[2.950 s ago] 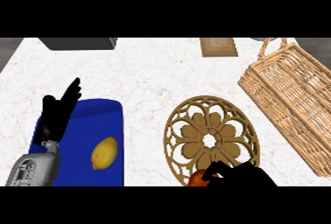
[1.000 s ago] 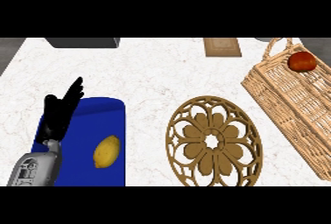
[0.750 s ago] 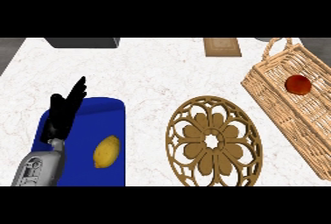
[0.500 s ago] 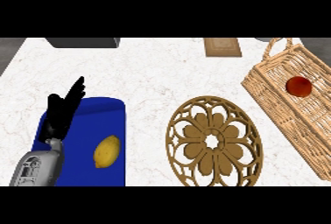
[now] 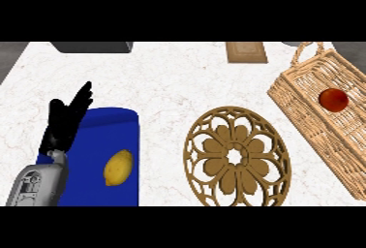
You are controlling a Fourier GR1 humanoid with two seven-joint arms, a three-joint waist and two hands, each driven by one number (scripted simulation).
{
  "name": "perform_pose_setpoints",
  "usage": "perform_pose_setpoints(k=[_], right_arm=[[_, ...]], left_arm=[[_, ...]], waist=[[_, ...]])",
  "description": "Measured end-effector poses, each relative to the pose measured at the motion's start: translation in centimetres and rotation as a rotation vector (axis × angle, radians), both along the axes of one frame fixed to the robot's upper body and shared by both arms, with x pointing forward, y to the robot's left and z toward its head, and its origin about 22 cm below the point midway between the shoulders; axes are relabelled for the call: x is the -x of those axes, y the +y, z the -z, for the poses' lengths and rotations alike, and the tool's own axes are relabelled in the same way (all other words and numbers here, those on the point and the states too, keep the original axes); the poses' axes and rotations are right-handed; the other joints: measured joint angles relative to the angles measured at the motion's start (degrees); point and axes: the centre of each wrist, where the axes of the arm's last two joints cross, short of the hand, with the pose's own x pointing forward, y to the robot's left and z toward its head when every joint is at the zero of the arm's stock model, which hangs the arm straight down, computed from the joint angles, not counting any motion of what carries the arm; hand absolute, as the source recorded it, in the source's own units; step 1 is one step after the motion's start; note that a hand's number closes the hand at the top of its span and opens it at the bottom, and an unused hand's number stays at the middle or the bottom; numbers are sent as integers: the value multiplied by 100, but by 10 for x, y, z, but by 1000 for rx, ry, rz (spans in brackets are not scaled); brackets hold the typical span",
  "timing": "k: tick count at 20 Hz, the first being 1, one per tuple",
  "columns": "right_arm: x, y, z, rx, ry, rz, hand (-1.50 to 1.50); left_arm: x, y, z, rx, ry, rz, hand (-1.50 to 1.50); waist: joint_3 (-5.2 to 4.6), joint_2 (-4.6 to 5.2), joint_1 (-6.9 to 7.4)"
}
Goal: Pick the tomato from the placemat and place it in the basket
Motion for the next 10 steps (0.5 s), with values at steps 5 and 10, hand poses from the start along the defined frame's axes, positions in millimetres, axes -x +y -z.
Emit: perform_pose_setpoints(k=[5,10], right_arm=[[0,-8,28,-111,7,0,-150],[-6,-13,38,-230,-106,23,-150]], left_arm=[[2,7,0,4,2,-3,0],[0,6,1,-2,-5,-2,0]], waist=[[2,-8,-15],[2,-5,-11]])
